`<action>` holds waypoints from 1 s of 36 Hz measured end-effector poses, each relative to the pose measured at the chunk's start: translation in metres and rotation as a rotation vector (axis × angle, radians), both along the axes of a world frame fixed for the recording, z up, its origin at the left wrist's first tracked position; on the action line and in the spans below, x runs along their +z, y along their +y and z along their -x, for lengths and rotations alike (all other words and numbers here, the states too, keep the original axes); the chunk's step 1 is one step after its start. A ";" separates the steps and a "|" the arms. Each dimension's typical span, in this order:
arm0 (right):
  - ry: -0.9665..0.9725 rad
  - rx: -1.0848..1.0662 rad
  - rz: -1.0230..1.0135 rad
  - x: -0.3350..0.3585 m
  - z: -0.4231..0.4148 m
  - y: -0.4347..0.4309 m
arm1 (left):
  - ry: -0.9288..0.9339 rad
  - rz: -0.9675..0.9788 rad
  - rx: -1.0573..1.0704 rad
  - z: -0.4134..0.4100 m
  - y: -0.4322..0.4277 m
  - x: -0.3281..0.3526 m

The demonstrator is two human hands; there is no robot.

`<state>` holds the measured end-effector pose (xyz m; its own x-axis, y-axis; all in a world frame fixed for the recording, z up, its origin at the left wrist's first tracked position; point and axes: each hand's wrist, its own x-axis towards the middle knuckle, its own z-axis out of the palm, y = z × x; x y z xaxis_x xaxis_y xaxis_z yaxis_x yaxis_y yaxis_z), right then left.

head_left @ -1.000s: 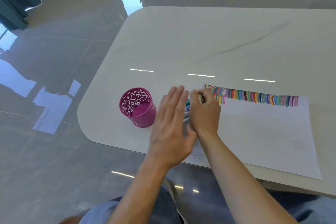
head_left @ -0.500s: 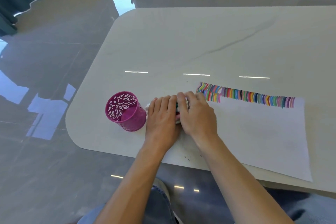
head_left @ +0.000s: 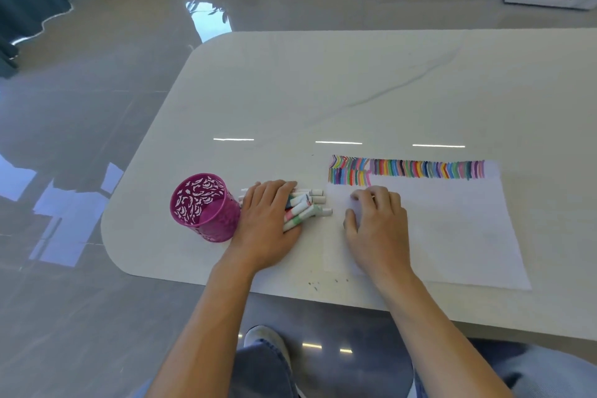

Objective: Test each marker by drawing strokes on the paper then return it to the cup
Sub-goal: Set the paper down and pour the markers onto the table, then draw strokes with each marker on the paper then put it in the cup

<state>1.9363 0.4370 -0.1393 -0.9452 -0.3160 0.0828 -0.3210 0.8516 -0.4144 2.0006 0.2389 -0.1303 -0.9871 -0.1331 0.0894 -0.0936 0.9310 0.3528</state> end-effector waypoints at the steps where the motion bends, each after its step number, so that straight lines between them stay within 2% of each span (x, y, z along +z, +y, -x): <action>1: 0.002 0.015 0.007 -0.001 0.000 0.003 | -0.003 0.004 -0.017 0.000 -0.002 -0.001; 11: -0.035 0.082 0.022 0.000 -0.004 0.015 | -0.135 0.114 -0.123 0.005 0.001 0.003; 25: -0.025 0.074 0.009 -0.003 -0.011 0.020 | -0.070 0.162 -0.014 -0.001 0.019 -0.001; 30: -0.003 0.064 0.012 -0.006 -0.013 0.020 | -0.050 0.110 0.095 -0.003 0.037 -0.005; 36: 0.027 0.042 0.032 -0.012 -0.016 0.019 | -0.087 0.148 0.064 -0.003 0.040 -0.016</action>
